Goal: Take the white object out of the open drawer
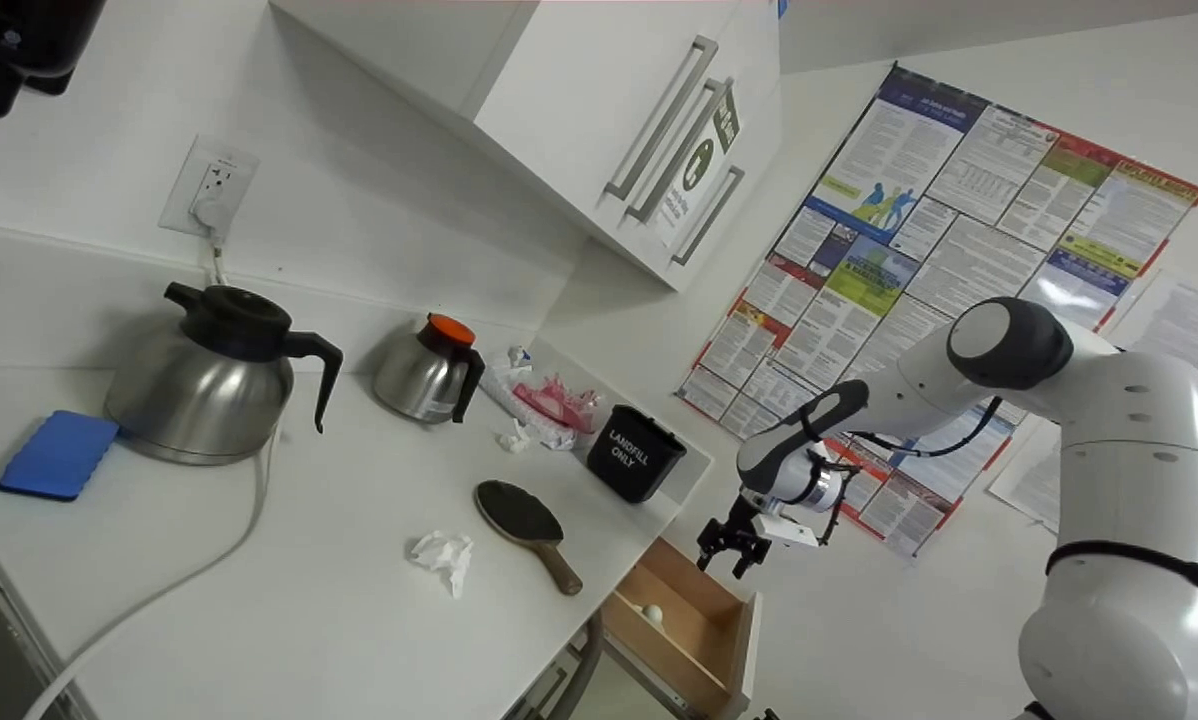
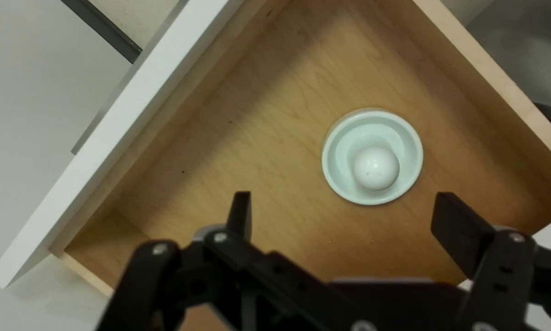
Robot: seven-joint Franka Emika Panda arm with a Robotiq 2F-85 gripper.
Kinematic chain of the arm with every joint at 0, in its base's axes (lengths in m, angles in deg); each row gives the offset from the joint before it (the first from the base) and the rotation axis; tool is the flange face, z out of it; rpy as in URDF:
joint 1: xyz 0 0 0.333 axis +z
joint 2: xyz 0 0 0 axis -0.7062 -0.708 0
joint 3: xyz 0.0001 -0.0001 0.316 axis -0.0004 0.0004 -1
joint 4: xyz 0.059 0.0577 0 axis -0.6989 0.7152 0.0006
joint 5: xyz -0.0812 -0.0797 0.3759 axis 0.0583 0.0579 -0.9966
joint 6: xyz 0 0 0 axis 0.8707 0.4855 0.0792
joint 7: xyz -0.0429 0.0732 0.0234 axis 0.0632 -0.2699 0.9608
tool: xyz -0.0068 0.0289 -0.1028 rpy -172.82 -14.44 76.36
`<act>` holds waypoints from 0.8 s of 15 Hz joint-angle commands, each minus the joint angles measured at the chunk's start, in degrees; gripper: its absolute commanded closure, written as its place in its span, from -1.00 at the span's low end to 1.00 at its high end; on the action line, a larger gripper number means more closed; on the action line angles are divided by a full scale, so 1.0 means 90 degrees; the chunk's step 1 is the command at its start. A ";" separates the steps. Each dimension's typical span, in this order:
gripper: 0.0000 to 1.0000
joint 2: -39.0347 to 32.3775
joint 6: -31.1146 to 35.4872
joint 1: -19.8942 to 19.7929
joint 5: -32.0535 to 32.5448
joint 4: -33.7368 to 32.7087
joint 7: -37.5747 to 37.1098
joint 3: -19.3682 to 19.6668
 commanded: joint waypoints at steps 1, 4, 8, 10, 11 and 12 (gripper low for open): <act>-1.00 -0.0522 0.0672 -0.0185 0.0036 -0.0245 0.0234 -0.0365; -1.00 -0.0944 0.1135 -0.0467 0.0008 -0.0418 0.0623 -0.0797; -1.00 -0.1480 0.1286 -0.0755 0.0069 -0.0754 0.0882 -0.1133; -1.00 -0.1712 0.1274 -0.0791 0.0108 -0.0912 0.0919 -0.1146; -1.00 -0.1824 0.1275 -0.0795 0.0113 -0.0995 0.0907 -0.1138; -1.00 -0.1927 0.1273 -0.0784 0.0129 -0.1057 0.0906 -0.1118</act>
